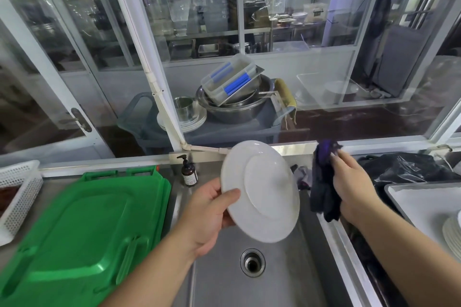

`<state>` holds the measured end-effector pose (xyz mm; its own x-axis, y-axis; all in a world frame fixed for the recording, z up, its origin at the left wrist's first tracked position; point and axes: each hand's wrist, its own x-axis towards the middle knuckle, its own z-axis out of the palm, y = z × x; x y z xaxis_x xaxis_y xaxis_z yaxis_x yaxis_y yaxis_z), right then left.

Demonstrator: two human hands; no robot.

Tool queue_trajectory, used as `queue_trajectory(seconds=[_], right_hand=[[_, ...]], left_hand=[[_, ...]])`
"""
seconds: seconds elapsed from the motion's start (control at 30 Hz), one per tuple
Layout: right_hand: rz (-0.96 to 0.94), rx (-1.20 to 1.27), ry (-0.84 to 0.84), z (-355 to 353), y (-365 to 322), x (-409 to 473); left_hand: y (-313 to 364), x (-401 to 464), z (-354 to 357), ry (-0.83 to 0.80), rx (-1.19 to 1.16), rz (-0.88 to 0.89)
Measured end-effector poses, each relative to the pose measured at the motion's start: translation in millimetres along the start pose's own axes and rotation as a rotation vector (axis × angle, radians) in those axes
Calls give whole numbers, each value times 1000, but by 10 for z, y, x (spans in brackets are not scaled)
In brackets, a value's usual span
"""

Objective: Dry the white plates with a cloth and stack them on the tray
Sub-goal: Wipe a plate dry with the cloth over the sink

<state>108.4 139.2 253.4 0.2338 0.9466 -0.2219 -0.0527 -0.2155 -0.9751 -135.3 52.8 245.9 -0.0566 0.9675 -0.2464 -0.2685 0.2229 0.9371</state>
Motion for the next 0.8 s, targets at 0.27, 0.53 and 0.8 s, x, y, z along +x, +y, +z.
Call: queue_trajectory(seconds=[0.27, 0.53, 0.8], right_hand=[[-967, -767, -261, 408, -30, -111], [-1309, -933, -389, 498, -30, -398], [-659, -751, -220, 370, -335, -40]], left_hand=[[-60, -44, 186, -116, 123, 36], [-71, -103, 115, -124, 160, 75], [-63, -149, 115, -131, 76, 146]])
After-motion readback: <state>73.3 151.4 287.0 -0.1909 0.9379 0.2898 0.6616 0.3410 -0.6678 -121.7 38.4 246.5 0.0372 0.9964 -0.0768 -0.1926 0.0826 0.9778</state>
